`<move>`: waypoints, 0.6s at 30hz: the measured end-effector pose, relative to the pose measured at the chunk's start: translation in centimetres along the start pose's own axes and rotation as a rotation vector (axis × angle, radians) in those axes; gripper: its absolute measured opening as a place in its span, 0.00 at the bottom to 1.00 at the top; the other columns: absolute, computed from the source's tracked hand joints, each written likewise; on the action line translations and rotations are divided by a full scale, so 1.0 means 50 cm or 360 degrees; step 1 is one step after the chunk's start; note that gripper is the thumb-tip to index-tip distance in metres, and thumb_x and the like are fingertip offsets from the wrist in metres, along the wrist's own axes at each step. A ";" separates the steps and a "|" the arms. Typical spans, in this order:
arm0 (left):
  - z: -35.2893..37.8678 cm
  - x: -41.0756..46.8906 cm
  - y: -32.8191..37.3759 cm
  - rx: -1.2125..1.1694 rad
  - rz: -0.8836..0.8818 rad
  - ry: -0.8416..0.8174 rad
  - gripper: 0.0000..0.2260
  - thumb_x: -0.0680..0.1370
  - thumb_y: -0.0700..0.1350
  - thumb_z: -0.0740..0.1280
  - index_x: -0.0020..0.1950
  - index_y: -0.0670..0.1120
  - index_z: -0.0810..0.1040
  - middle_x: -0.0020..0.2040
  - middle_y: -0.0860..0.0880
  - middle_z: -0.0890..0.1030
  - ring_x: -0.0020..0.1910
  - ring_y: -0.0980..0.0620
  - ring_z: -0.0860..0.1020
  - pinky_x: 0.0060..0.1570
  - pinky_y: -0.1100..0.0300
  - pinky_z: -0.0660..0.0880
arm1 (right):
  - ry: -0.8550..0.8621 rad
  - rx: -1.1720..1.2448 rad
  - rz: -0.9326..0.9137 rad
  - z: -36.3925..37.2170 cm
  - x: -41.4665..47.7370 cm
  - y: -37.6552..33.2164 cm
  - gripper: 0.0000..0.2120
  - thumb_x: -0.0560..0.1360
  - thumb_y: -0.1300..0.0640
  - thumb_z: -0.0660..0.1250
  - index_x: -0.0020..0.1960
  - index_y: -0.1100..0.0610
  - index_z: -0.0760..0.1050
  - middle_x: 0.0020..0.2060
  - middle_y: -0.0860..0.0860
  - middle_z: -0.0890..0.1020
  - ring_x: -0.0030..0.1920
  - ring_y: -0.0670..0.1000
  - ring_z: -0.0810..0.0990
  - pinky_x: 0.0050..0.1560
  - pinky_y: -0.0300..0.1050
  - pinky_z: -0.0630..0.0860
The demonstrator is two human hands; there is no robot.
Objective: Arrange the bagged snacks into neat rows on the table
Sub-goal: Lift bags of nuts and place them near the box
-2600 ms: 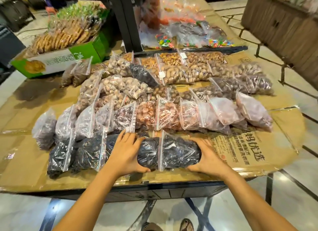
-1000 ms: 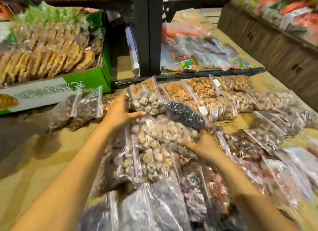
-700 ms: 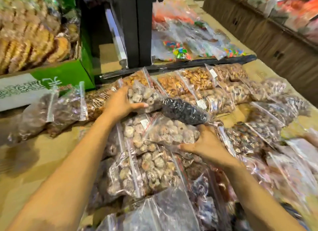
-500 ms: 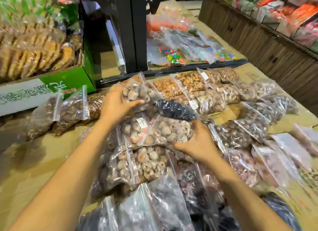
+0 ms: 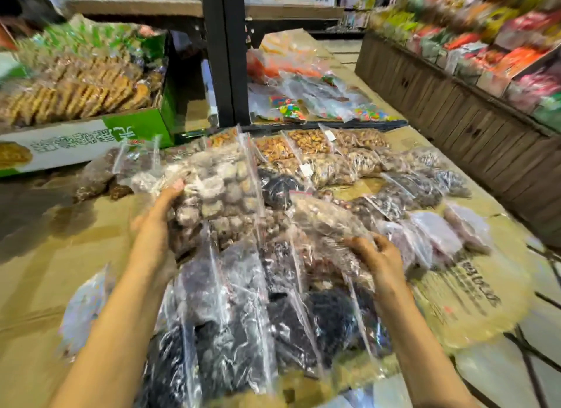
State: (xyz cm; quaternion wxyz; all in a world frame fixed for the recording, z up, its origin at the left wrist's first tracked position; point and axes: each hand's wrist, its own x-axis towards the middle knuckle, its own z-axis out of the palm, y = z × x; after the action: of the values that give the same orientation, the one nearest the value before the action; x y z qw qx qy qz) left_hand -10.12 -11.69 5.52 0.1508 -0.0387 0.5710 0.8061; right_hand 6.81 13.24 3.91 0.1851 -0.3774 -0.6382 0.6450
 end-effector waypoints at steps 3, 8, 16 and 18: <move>-0.039 -0.035 -0.016 -0.0140 -0.0086 -0.0110 0.08 0.72 0.55 0.68 0.43 0.53 0.83 0.40 0.52 0.83 0.38 0.52 0.81 0.41 0.56 0.78 | 0.0081 0.0121 -0.0069 -0.006 -0.067 0.014 0.39 0.55 0.48 0.72 0.61 0.67 0.73 0.51 0.59 0.81 0.38 0.44 0.83 0.35 0.31 0.75; -0.113 -0.071 0.012 -0.0142 -0.0134 -0.0226 0.09 0.76 0.51 0.65 0.49 0.49 0.81 0.39 0.52 0.85 0.33 0.55 0.82 0.30 0.65 0.78 | 0.0297 0.0262 -0.0102 0.057 -0.216 0.061 0.33 0.58 0.49 0.71 0.56 0.67 0.74 0.45 0.60 0.81 0.40 0.51 0.81 0.36 0.37 0.76; -0.281 -0.108 0.084 0.0212 -0.0056 -0.0066 0.18 0.65 0.59 0.73 0.45 0.48 0.82 0.45 0.45 0.84 0.45 0.45 0.82 0.52 0.47 0.77 | 0.0467 0.0281 -0.0113 0.162 -0.415 0.090 0.23 0.61 0.48 0.73 0.49 0.61 0.76 0.43 0.60 0.82 0.42 0.59 0.80 0.45 0.54 0.77; -0.311 -0.128 0.086 0.0188 -0.0114 -0.0095 0.18 0.63 0.60 0.72 0.46 0.49 0.81 0.46 0.44 0.83 0.45 0.45 0.80 0.50 0.48 0.76 | 0.0496 0.0303 -0.0157 0.163 -0.453 0.100 0.17 0.65 0.53 0.74 0.48 0.62 0.75 0.39 0.58 0.80 0.38 0.56 0.78 0.41 0.50 0.75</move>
State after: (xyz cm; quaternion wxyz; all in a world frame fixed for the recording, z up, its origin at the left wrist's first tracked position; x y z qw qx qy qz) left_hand -6.98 -28.76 5.58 0.1984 -0.0261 0.6111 0.7659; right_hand 16.77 -9.23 3.97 0.3480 -0.4219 -0.5556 0.6262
